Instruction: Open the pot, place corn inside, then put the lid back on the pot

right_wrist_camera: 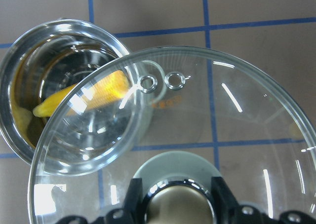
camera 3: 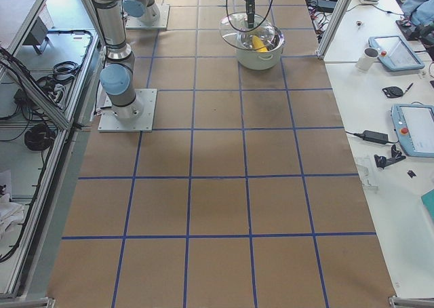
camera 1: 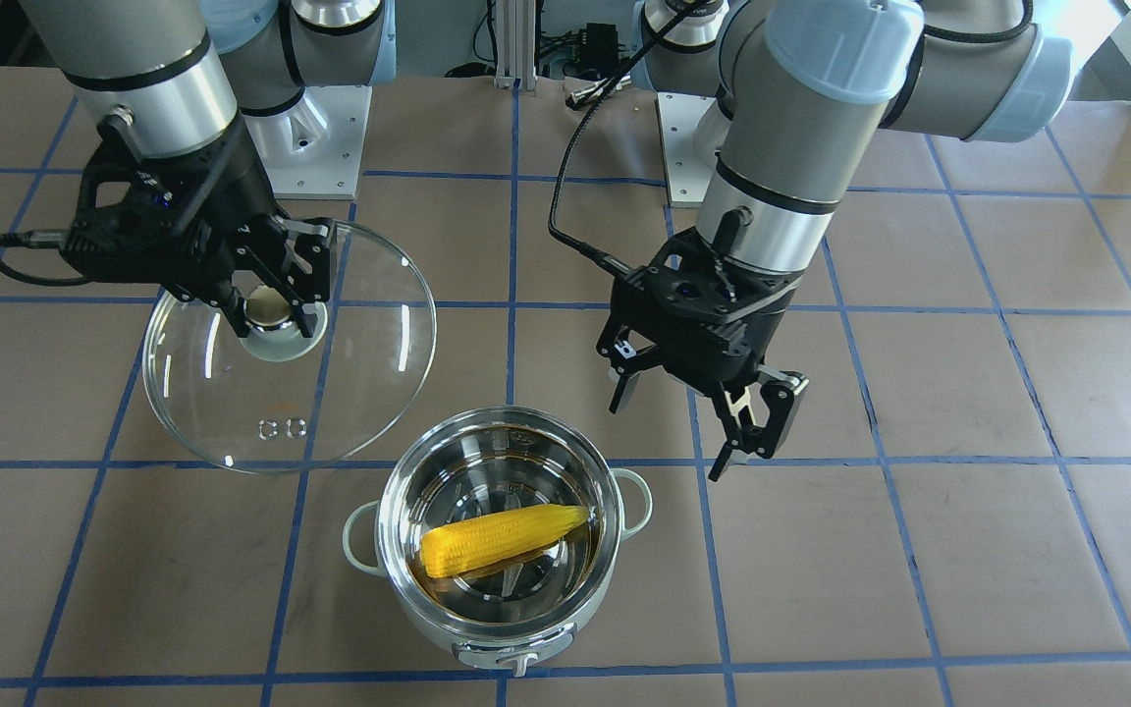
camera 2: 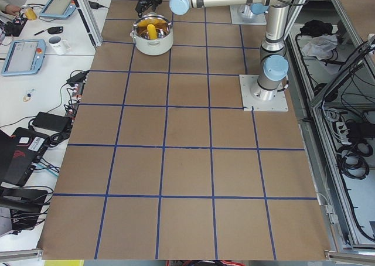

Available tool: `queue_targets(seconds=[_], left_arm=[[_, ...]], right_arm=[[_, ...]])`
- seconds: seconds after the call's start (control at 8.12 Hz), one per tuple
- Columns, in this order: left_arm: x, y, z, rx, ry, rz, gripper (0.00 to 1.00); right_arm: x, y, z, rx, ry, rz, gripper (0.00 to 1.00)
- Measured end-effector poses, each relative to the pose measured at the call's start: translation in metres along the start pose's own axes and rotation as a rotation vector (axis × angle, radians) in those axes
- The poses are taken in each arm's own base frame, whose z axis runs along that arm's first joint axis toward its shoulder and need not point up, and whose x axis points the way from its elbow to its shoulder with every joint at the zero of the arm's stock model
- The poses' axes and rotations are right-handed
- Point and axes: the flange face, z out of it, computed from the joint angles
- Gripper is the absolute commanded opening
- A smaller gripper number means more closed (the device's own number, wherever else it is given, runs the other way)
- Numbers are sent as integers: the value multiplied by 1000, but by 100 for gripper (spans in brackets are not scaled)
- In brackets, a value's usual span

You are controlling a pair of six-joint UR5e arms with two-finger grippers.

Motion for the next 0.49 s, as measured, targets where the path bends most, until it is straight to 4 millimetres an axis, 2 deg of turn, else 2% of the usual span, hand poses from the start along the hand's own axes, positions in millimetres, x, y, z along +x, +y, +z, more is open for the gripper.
queue_targets(seconds=[0.12,0.25,0.37,0.49], left_arm=[[-19,10,-2,-20,-6,-116,100],[-36,20,-4,-39,-14,-248,100],[-48,30,-5,-67,-14,-359,100],[-53,37,-12,-91,-13,-436,100]], right_arm=[[-34,-7,24,24,-7,31,11],[-76,-11,48,60,-17,59,10],[-114,-12,72,81,-27,72,10],[-142,-15,95,99,-36,89,10]])
